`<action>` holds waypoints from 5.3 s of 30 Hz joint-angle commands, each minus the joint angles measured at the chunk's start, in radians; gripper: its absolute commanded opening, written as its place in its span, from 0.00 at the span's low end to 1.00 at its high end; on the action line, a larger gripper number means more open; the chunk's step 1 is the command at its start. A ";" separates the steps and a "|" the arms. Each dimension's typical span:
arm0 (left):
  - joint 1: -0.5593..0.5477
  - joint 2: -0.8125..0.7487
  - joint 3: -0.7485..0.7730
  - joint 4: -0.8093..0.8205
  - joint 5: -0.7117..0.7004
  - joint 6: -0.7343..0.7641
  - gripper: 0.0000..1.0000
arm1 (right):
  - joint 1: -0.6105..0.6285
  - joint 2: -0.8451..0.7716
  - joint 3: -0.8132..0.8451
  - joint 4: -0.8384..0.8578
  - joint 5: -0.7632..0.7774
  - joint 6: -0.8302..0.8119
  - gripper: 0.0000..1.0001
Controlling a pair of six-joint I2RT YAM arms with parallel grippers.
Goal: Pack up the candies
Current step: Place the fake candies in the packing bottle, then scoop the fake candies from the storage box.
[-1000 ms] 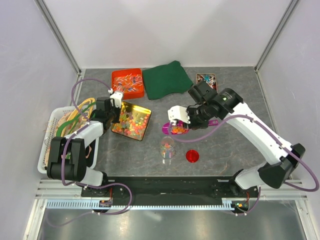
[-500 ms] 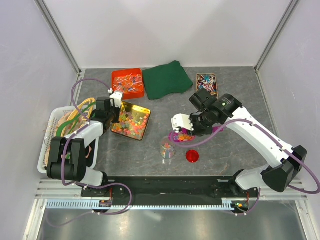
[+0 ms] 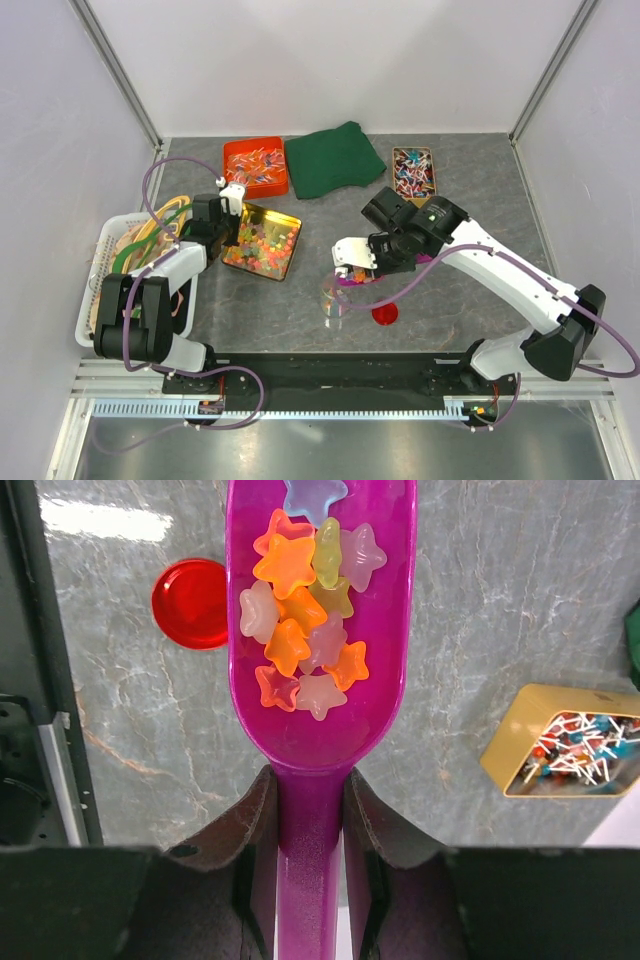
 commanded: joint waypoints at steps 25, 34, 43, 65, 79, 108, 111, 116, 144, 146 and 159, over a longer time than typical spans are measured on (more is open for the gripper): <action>0.002 -0.012 0.047 0.080 -0.009 -0.008 0.02 | 0.166 0.063 0.081 -0.053 0.295 -0.002 0.00; 0.002 -0.011 0.047 0.081 -0.012 -0.008 0.02 | 0.204 0.083 0.112 -0.090 0.352 -0.004 0.00; 0.002 -0.009 0.048 0.084 -0.017 -0.005 0.02 | 0.247 0.097 0.121 -0.102 0.413 -0.001 0.00; 0.004 -0.003 0.047 0.086 -0.017 -0.003 0.02 | 0.274 0.112 0.147 -0.114 0.474 -0.011 0.00; 0.004 -0.003 0.047 0.086 -0.014 -0.003 0.02 | 0.305 0.123 0.165 -0.134 0.542 -0.008 0.00; -0.016 -0.034 0.050 0.026 0.187 0.020 0.02 | 0.288 0.584 0.277 0.788 0.916 -0.347 0.00; -0.018 -0.034 0.048 0.028 0.183 0.018 0.02 | 0.294 0.639 0.270 0.854 0.948 -0.370 0.00; -0.018 -0.020 0.050 0.035 0.170 0.018 0.02 | 0.319 0.656 0.225 0.929 0.991 -0.419 0.00; -0.016 -0.001 0.047 0.049 0.147 0.023 0.02 | 0.394 0.644 0.219 0.447 0.798 -0.294 0.00; -0.016 -0.003 0.047 0.048 0.146 0.023 0.02 | 0.394 0.658 0.240 0.421 0.763 -0.298 0.00; -0.015 -0.029 0.042 0.048 0.137 0.023 0.02 | 0.402 0.798 0.408 0.226 0.633 -0.257 0.00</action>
